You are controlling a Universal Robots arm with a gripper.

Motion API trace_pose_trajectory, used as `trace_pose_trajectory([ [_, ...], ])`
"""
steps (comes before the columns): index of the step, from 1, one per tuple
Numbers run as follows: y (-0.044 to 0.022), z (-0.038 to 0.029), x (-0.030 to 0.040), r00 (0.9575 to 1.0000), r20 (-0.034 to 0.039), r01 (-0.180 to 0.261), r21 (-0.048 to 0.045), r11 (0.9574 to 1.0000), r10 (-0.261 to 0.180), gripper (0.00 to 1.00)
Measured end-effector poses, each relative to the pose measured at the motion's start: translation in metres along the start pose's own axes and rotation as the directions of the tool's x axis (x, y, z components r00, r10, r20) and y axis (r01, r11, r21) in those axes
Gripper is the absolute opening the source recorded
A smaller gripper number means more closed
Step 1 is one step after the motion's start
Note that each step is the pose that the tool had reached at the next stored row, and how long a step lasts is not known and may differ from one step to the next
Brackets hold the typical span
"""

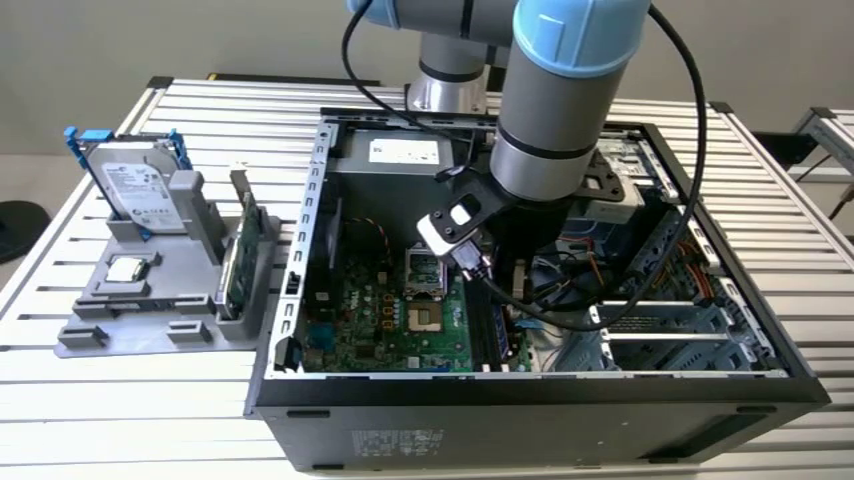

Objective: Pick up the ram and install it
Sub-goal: 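Press down the ram until it locks into place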

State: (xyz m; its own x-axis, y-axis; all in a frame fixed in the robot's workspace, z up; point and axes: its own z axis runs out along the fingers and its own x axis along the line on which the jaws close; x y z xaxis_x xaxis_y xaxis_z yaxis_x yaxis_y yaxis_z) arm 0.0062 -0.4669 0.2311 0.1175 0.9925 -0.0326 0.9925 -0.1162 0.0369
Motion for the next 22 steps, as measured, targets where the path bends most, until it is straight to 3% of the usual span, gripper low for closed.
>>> trace_pose_trajectory([
  [22, -0.0001, 0.0101, 0.0003, 1.0000, 0.0005, 0.000, 0.0001, 1.0000, 0.000, 0.00],
])
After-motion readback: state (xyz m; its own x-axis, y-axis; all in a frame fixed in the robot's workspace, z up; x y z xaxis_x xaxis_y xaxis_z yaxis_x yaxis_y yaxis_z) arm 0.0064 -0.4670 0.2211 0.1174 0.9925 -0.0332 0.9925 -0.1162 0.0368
